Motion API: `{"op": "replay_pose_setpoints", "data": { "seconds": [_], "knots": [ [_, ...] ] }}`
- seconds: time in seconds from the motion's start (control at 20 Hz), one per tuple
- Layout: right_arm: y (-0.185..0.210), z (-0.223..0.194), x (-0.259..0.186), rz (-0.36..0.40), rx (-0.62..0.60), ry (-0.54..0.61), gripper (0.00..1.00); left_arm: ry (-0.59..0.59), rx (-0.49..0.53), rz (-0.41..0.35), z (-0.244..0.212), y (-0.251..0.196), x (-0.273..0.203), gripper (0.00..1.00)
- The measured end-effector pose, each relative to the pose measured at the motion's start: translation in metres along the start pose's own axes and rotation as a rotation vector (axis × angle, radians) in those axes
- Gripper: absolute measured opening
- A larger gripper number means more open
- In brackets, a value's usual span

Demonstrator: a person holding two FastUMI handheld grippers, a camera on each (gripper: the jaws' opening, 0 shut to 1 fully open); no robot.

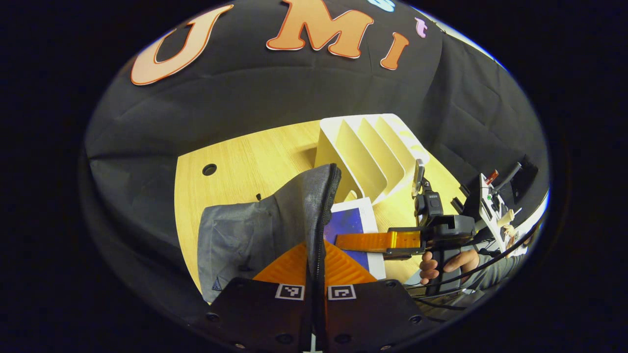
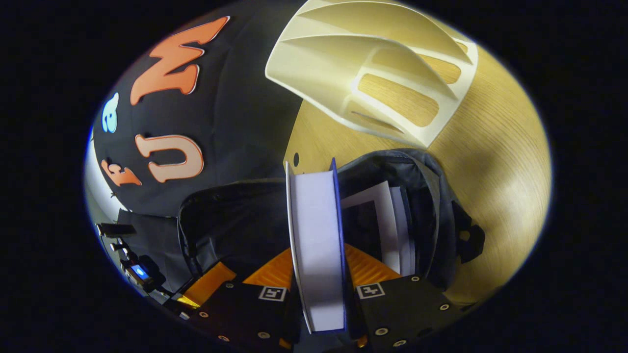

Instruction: Open the schoolbag, grab two books from the bookshelf and put them into the schoolbag.

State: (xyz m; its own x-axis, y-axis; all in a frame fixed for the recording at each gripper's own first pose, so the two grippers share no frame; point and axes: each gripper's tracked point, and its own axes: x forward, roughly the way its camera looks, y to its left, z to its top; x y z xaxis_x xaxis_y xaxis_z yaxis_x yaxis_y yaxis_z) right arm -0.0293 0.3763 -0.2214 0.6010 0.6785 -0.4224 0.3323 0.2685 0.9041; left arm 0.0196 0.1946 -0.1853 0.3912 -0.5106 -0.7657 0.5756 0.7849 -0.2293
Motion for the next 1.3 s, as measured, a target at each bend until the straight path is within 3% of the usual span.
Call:
{"op": "replay_pose_setpoints", "data": {
  "seconds": [0.3,0.55,0.65,0.7,0.75,0.8,0.9,1.1,1.15,1.3],
  "knots": [
    [-0.001,-0.015,0.010,0.015,-0.044,0.061,0.38,0.032,0.092,-0.012,-0.004,-0.028,0.013,0.04],
    [-0.005,-0.011,0.020,0.003,-0.036,0.062,0.39,0.058,0.116,0.031,-0.010,-0.022,0.023,0.03],
    [-0.030,-0.012,0.023,-0.121,-0.064,0.084,0.46,0.061,0.107,0.041,-0.012,-0.018,0.022,0.04],
    [-0.044,-0.009,0.024,-0.180,-0.092,0.092,0.61,0.063,0.108,0.054,-0.012,-0.014,0.022,0.04],
    [-0.046,-0.007,0.019,-0.204,-0.114,0.104,0.51,0.063,0.107,0.063,-0.013,-0.012,0.024,0.04],
    [-0.047,-0.002,0.012,-0.223,-0.131,0.104,0.83,0.064,0.098,0.060,-0.013,-0.012,0.025,0.05],
    [-0.051,0.010,-0.002,-0.285,-0.176,0.077,0.98,0.071,0.078,0.037,-0.018,-0.017,0.027,0.08],
    [-0.049,0.039,-0.035,-0.321,-0.214,0.010,0.98,0.082,0.072,-0.011,-0.025,-0.028,0.025,0.24],
    [-0.044,0.045,-0.043,-0.312,-0.210,-0.008,0.98,0.084,0.066,-0.018,-0.027,-0.031,0.026,0.33],
    [-0.034,0.070,-0.070,-0.303,-0.226,-0.070,0.98,0.083,0.046,-0.026,-0.024,-0.038,0.027,0.37]
  ]
}}
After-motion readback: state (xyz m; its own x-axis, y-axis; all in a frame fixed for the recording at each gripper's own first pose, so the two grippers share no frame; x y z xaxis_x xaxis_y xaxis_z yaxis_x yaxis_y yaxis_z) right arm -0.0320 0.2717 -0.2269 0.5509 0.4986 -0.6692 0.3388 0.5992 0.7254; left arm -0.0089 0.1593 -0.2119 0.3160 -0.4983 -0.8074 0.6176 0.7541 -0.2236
